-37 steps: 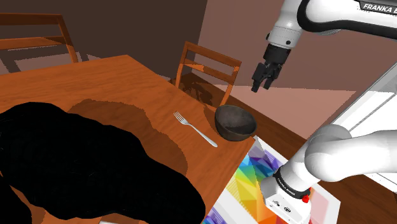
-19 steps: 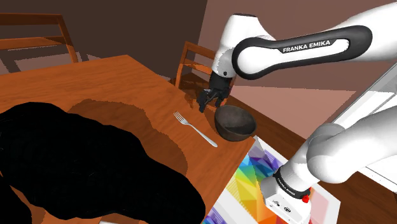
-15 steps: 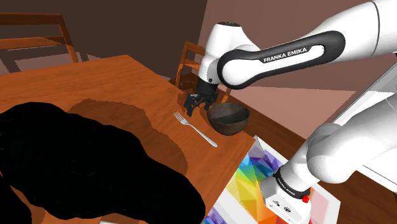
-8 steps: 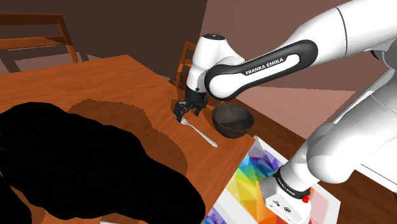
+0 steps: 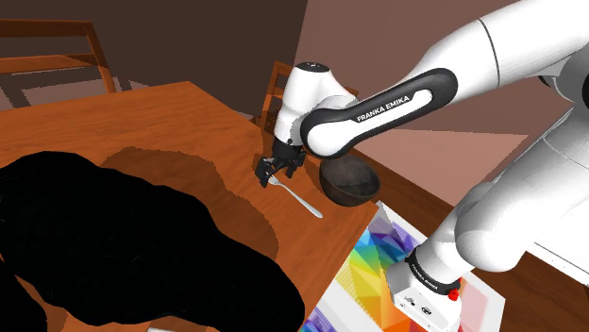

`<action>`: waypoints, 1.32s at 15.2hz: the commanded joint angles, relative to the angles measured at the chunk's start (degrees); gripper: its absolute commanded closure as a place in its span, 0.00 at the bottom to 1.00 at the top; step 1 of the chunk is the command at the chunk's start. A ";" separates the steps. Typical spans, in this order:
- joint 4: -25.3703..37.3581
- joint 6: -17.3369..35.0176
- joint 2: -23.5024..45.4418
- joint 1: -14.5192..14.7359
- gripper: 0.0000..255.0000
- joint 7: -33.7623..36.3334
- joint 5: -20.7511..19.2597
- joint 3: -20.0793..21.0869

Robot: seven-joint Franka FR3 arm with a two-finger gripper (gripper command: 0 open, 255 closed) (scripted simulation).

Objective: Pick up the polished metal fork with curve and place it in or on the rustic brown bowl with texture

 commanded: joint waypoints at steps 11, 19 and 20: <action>0.09 0.18 0.28 -0.09 1.00 -0.09 -0.12 -0.08; 1.76 -4.84 -3.23 0.13 1.00 -1.02 1.35 -0.24; 2.10 -5.65 -3.73 0.14 1.00 -1.16 1.53 -0.28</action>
